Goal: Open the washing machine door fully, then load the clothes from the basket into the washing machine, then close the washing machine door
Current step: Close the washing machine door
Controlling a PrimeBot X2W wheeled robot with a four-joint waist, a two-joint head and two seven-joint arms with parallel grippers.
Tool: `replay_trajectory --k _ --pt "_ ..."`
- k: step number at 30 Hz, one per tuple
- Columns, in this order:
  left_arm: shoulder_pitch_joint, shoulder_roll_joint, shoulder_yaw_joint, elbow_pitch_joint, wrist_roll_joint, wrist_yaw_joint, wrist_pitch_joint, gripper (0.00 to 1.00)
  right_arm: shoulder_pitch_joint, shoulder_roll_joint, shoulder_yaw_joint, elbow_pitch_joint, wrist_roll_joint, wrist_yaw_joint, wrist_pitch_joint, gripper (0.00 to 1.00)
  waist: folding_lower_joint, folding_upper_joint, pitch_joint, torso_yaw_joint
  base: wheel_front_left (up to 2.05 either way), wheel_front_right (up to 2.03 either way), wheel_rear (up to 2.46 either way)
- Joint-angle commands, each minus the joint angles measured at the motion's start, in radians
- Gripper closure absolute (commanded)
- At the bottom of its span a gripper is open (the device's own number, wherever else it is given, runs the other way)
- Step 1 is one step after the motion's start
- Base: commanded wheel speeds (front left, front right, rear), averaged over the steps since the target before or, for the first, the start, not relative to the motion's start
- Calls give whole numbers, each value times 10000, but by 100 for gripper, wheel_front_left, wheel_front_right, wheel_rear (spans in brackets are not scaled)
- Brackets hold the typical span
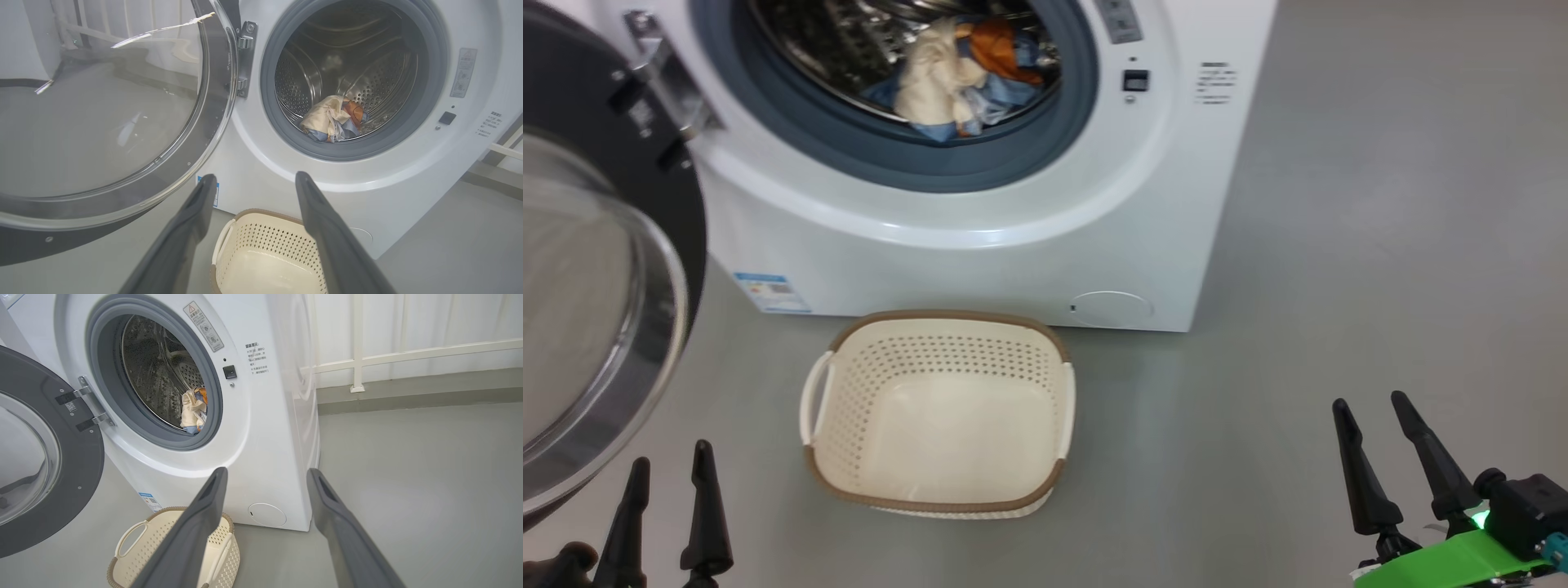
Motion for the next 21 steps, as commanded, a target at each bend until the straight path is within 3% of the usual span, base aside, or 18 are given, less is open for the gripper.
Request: replay_trajectory --k 1,13,21 --pt "-171 163 397 -267 -62 -15 -55 0 -332 -143 281 -192 -53 14 -48 0 0 0 45 557 0 0 0" --pt "66 -177 482 -224 -101 -15 -55 0 -536 -461 1136 57 88 14 -48 0 0 0 -145 2327 0 0 0" --pt "278 -262 505 -200 -105 -15 -55 0 -479 -510 1397 134 164 14 -48 0 0 0 -322 3146 0 0 0"
